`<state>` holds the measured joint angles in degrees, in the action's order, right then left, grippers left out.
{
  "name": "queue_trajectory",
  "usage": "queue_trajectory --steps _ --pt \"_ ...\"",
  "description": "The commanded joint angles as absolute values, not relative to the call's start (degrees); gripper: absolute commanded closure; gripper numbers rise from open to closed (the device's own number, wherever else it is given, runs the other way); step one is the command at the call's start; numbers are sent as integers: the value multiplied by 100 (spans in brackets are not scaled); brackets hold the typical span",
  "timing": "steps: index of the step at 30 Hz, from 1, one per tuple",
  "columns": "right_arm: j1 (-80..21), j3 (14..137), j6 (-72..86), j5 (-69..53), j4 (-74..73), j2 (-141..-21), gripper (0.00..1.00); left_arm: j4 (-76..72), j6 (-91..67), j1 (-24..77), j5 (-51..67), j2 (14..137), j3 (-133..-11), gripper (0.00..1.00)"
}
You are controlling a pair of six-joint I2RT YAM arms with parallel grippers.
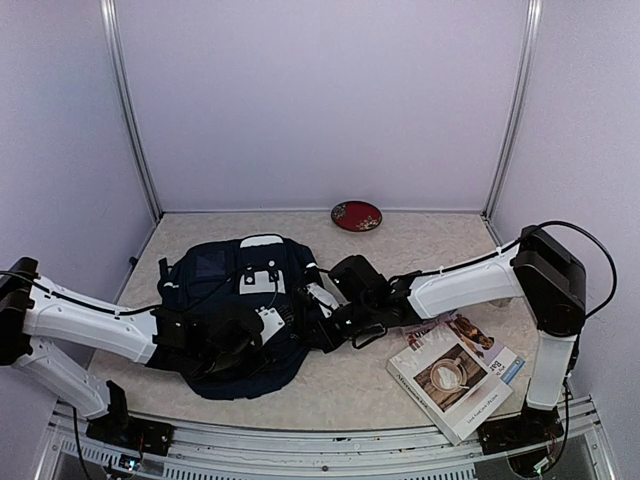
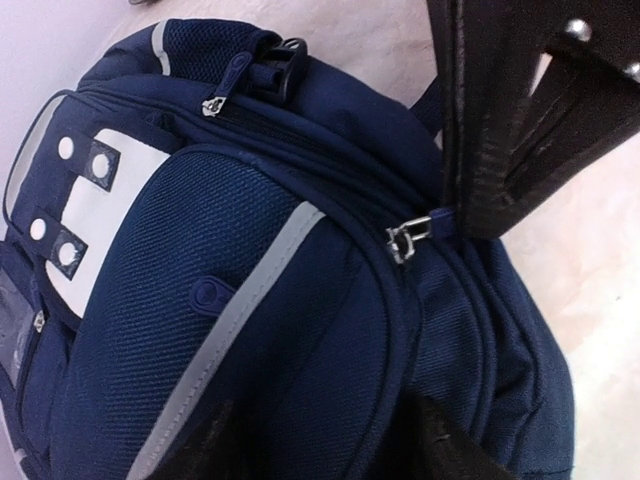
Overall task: Pack the student bag
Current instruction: Hold the largest pocket of the student bag, then unzip the largest pocket of the student bag.
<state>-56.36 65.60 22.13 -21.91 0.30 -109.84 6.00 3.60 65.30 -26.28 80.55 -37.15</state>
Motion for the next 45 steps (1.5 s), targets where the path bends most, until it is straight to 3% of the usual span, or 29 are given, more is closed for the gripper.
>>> queue_trajectory --steps 1,6,19,27,28,30,32,36,42,45 --pt "-5547 6507 2169 -2276 87 -10820 100 698 510 6566 -3392 8392 -3933 57" --pt "-5416 6525 2125 -2122 -25 -10758 100 703 552 6664 -3461 8608 -3952 99" --pt "-4750 8131 1426 -756 -961 -11439 100 270 1056 7335 -3021 7598 -3425 100" --pt "-4718 8714 1133 -1186 -1013 -11900 100 283 1080 7625 -3201 7446 -3374 100" --pt "-4715 8609 1035 -1405 -876 -11821 97 322 1029 7625 -3218 7434 -3375 100" --pt "-4691 8427 793 -1849 -729 -11598 72 404 954 7615 -3177 7396 -3375 100" --pt "-4646 8275 580 -1932 -757 -11337 64 466 893 7625 -3092 7369 -3368 100" --pt "-4397 8015 333 -2340 -732 -10919 62 530 865 7643 -2945 7352 -3378 100" --pt "-4326 8580 -151 -2784 -1675 -11385 70 565 867 7643 -2944 7403 -3401 100" --pt "-4361 8658 -245 -2921 -1789 -11602 66 580 829 7654 -2904 7409 -3401 100"
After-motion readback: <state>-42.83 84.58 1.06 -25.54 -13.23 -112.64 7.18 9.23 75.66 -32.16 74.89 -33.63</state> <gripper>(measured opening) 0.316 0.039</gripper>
